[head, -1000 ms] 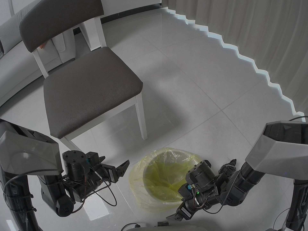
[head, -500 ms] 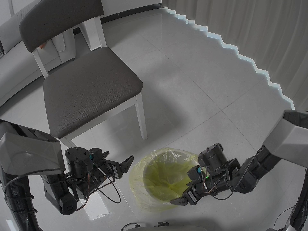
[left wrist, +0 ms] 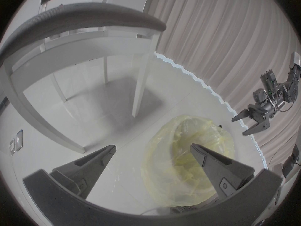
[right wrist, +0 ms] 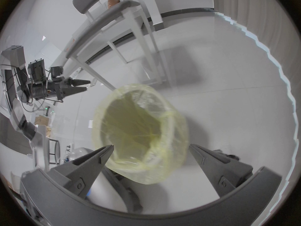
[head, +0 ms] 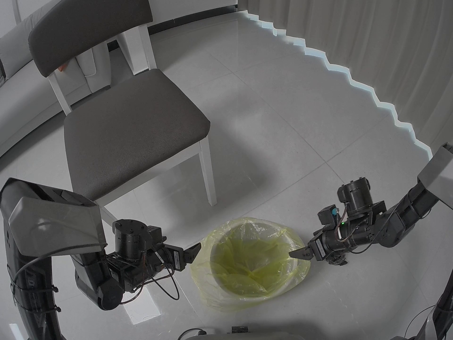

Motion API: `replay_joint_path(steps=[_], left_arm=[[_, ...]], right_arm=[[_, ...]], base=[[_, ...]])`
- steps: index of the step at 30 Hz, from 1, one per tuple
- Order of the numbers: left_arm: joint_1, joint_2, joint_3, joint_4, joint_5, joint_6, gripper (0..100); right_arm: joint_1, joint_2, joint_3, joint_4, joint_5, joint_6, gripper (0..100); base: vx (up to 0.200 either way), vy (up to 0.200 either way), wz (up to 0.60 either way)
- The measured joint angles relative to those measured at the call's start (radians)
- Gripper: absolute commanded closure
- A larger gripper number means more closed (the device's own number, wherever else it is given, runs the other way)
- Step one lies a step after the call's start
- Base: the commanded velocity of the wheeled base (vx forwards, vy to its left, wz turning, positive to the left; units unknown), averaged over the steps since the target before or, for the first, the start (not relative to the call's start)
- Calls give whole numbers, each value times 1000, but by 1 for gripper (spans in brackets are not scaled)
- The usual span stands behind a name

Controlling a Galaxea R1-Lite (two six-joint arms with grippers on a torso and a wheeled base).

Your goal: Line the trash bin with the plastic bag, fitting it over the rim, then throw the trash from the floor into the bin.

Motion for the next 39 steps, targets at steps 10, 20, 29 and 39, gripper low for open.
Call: replay_joint_path(steps=[10,20,29,39], left_arm=[[83,41,-67,70,-58,59,0],[93,136,-130,73,-59,66,0],[90,219,-177,72,-60,66,0],[79,276,-256,154,-61,84,0]], right_arm=[[-155,56,-23,6,-6,-132,0],[-171,164,-73,7,-7,-177,0],[-151,233,-99,8,-7,-178,0],[-130,316,-226,125,-7,-179,0]], base=[[0,0,0],[0,0,0],[0,0,0],[0,0,0]])
